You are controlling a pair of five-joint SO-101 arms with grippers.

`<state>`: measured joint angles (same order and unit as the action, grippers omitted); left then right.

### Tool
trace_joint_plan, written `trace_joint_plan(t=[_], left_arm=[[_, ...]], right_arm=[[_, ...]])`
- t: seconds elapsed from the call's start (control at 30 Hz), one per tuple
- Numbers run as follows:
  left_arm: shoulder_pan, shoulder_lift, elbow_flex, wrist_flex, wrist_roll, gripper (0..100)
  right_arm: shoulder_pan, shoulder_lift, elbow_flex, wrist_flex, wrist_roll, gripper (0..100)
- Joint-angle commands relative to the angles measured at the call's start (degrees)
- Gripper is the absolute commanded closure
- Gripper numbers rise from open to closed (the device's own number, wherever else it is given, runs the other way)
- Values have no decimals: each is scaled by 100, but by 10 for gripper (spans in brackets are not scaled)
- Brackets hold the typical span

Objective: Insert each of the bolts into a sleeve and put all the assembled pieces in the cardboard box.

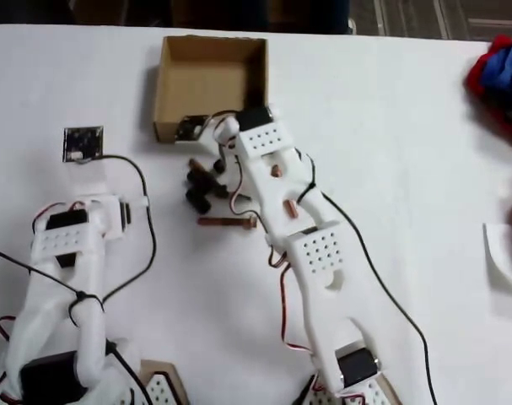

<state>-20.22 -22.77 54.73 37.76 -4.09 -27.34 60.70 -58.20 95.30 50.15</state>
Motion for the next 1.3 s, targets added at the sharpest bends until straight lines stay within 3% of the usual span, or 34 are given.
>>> trace_joint_plan(t=[0.0,0.27,0.37,0.57,0.77,0.9,1.1,1.27], left_arm=[[-35,-35,-13,-88,-26,854],[-35,-35,-13,-88,-26,854],[-35,-35,-13,-88,-26,854],[-18,-26,-13,-35,-44,854],[703,-18,-127,360,-738,853],[1424,-18,-822,1248,-976,851],[2180,1073,-3178,2840,-1090,849],[3068,3095,-5297,4281,-2523,849]], right_arm=[[-101,-13,-229,-4,-62,868],[-101,4,-123,4,-35,877],[-92,136,53,40,-35,994],[198,-22,-316,207,-334,975],[760,-1446,-870,611,-914,975],[1297,-2774,-343,611,-1046,976],[1938,-4866,2207,558,-1846,975],[2967,-6492,4844,-1147,-2004,974]])
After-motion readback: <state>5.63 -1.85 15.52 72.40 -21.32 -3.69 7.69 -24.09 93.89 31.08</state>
